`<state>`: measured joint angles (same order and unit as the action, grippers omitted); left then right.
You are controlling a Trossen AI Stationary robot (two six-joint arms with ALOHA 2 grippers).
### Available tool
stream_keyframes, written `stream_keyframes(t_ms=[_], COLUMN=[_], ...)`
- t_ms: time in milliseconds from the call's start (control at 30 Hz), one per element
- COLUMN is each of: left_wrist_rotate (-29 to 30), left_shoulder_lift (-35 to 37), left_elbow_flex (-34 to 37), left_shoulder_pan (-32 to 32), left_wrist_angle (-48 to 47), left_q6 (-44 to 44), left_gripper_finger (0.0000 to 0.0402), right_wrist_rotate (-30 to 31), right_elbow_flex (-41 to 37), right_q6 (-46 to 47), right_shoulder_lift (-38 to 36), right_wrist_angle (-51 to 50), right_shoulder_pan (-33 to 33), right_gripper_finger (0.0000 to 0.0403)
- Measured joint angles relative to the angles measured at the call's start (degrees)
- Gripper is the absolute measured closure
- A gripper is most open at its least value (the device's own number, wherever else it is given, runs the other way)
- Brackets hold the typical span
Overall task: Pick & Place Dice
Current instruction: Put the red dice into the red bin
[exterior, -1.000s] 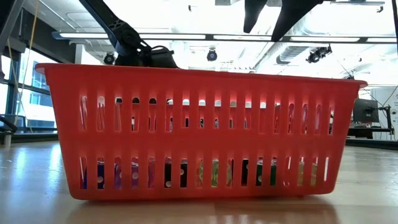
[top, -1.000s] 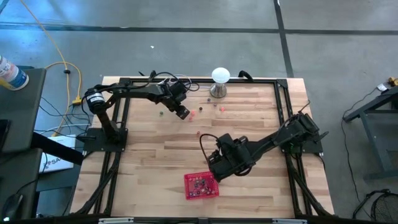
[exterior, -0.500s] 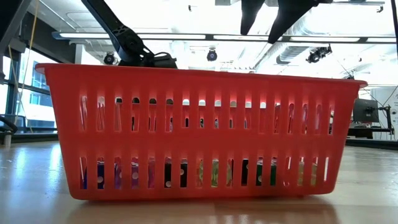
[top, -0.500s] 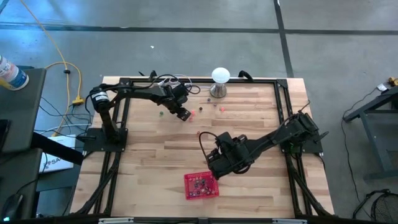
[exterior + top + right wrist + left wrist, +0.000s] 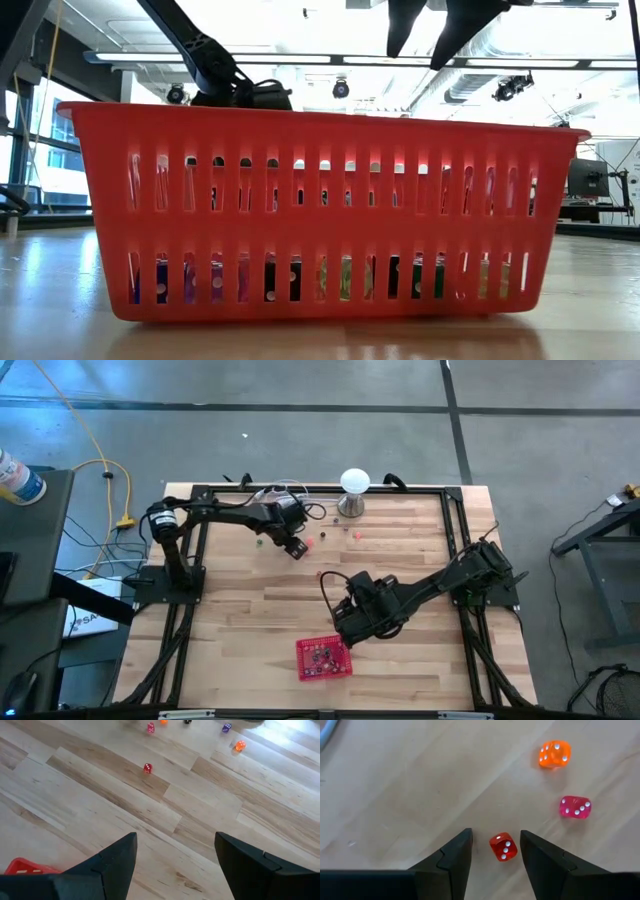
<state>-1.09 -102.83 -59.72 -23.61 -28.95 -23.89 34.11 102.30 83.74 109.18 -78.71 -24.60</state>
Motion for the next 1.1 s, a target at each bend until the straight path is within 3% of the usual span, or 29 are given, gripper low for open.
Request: stream_keyframes(t_ms=[200, 667, 767, 967, 1100], left_wrist_rotate=[2.1, 8.0, 7.7, -3.3, -0.6], left_shoulder_lift=[0.0, 0.0, 0.8, 8.9, 18.0], left_elbow_flex=[0.0, 0.1, 0.1, 0.5, 0.4], left_shoulder_pan=[1.3, 3.8, 4.4, 7.9, 14.0], left_wrist_angle=[-0.1, 0.4, -0.2, -5.7, -5.8], left_q6=[-0.7, -4.4, -4.6, -6.1, -7.2], left_gripper_finger=[0.0250, 0.0359, 0.0360, 0.0360, 0.0360], right_wrist_rotate=[0.5, 0.4, 0.1, 0.2, 0.4], right_elbow_flex=[0.0, -1.3, -1.3, -1.3, -1.3], right_q6=[-0.1, -2.8, -2.9, -3.0, -3.5], right_shoulder_lift=[0.0, -0.8, -1.0, -1.3, -1.3], right_wrist_angle=[0.0, -1.1, -1.0, -0.7, -0.3], right_shoulder_pan=[0.0, -2.8, -3.8, -3.9, -3.9], right_gripper_finger=[0.0144, 0.0144, 0.0144, 0.0144, 0.0144])
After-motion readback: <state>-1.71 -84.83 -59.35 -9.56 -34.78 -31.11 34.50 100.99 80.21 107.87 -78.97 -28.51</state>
